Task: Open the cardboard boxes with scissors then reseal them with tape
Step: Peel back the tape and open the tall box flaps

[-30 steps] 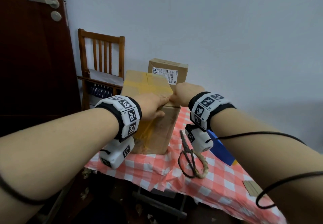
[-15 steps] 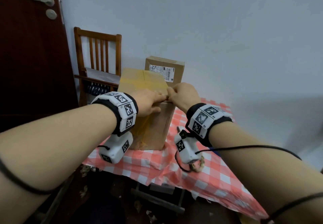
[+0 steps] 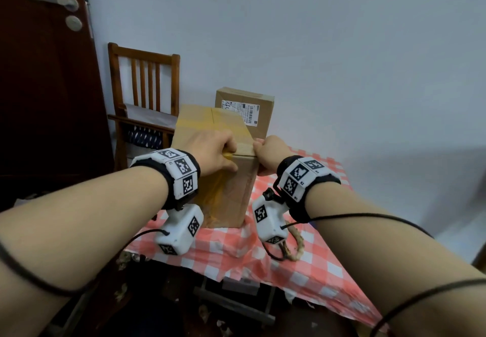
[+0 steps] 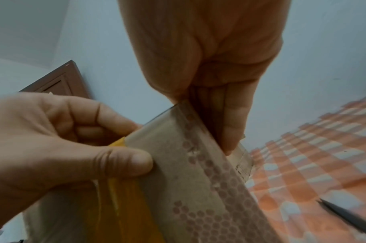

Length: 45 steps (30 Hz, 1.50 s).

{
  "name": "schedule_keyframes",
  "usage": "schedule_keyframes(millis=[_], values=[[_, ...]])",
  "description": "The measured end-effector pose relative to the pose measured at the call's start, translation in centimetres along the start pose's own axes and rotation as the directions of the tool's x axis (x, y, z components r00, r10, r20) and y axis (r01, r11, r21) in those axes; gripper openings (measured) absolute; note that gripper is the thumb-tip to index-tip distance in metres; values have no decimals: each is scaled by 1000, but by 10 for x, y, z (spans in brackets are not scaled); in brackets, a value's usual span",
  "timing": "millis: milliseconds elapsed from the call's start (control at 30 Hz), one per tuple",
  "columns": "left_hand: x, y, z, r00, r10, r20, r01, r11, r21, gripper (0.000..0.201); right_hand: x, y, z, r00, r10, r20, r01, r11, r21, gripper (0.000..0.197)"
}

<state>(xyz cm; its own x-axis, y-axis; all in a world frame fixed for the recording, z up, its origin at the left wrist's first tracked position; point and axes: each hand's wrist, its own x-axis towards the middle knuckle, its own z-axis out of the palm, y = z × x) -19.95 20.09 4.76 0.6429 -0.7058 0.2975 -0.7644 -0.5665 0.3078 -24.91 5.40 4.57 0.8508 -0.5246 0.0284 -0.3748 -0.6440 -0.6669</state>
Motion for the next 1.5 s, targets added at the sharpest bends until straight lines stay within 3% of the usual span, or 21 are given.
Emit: schedule_keyframes(millis=[100,167,233,367,500,600,700,833,900,967,1033,1100,1167,1267,1367,1400,1433,1500], values=[[4,-3,-8,998,-54,28,50,989,136,65,2,-3,0,992,-91,-87,66,965,-256,22],[7,-10,-10,989,-97,112,52,935,351,77,-4,-5,3,952,-280,-126,225,916,-333,32],[8,-17,-7,977,-126,173,53,925,377,78,-14,-7,6,894,-447,-29,413,848,-333,32],[7,-19,-1,975,-80,206,0,932,363,79,-19,-13,1,894,-371,250,445,798,-406,48],[8,-20,-2,974,-77,215,-13,921,390,80,-10,-22,-2,888,-299,348,455,668,-589,59],[8,-23,0,972,-84,221,-11,918,396,75,-10,-26,1,878,-314,362,478,619,-623,49],[9,-23,0,971,-94,220,-5,910,414,69,-16,-22,2,865,-394,310,499,624,-602,43],[10,-22,0,970,-98,223,-7,904,427,69,-21,-15,9,835,-480,268,526,558,-641,36],[10,-23,0,971,-95,221,-10,902,432,70,-22,-11,9,831,-532,164,511,612,-603,32],[10,-25,0,971,-96,218,-9,901,434,70,-23,-10,6,837,-548,13,492,740,-458,31],[10,-26,0,971,-93,222,-13,902,433,70,-23,-13,6,860,-510,21,481,797,-365,45],[11,-26,1,970,-84,227,-26,897,441,69,-22,-16,8,880,-440,181,474,784,-400,58],[11,-27,2,972,-77,223,-33,891,454,68,-22,-18,9,874,-417,249,486,763,-426,53],[11,-29,3,975,-78,210,-27,890,455,65,-24,-17,9,871,-454,187,484,728,-486,44],[12,-29,6,980,-68,187,-27,887,462,70,-28,-12,17,858,-499,120,443,602,-665,32],[11,-30,7,980,-69,185,-25,887,461,73,-30,-8,19,843,-535,59,439,620,-650,30],[10,-30,8,980,-71,184,-21,890,456,75,-32,-5,19,835,-549,-41,435,704,-561,28],[10,-32,8,979,-83,188,-9,896,443,77,-31,-3,12,848,-433,-307,405,901,-153,29]])
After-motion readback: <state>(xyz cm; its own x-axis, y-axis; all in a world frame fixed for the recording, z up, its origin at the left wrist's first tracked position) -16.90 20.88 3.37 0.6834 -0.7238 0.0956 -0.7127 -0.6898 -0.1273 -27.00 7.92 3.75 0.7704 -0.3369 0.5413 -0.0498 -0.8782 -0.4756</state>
